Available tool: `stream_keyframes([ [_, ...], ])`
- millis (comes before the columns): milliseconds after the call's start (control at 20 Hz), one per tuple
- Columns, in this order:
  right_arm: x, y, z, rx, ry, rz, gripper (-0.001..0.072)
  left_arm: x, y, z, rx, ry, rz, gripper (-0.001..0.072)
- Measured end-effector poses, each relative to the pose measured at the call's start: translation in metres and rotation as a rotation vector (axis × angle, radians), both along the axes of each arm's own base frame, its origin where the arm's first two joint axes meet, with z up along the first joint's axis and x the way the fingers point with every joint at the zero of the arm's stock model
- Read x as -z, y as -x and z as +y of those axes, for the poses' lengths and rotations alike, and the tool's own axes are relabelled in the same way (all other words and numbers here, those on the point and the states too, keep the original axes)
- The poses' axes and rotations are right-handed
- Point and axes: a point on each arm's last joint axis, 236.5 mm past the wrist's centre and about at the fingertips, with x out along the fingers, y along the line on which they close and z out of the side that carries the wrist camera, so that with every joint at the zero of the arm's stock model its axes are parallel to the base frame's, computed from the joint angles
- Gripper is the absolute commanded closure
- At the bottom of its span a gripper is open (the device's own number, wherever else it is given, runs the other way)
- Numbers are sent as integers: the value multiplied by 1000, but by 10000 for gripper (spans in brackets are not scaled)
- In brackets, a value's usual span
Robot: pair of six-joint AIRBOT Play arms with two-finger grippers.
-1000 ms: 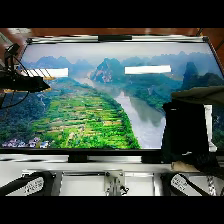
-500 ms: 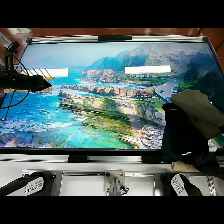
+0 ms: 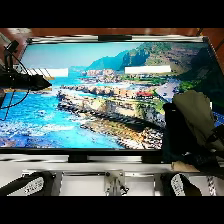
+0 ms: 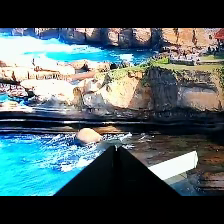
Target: Fold the shirts.
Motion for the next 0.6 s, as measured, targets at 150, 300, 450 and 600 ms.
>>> stream_keyframes([
  [150, -7, 0, -4, -36, 24, -9, 124, 0, 0, 0, 1, -1, -2, 675],
  [300, -36, -3, -27, -40, 137, -43, 125, 0, 0, 0, 1, -1, -2, 675],
  [450, -80, 2, -57, -42, 302, -59, 129, 0, 0, 0, 2, -2, -3, 676],
  [600, -121, 1, -73, -157, 421, -86, 130, 0, 0, -1, 4, -2, -2, 676],
])
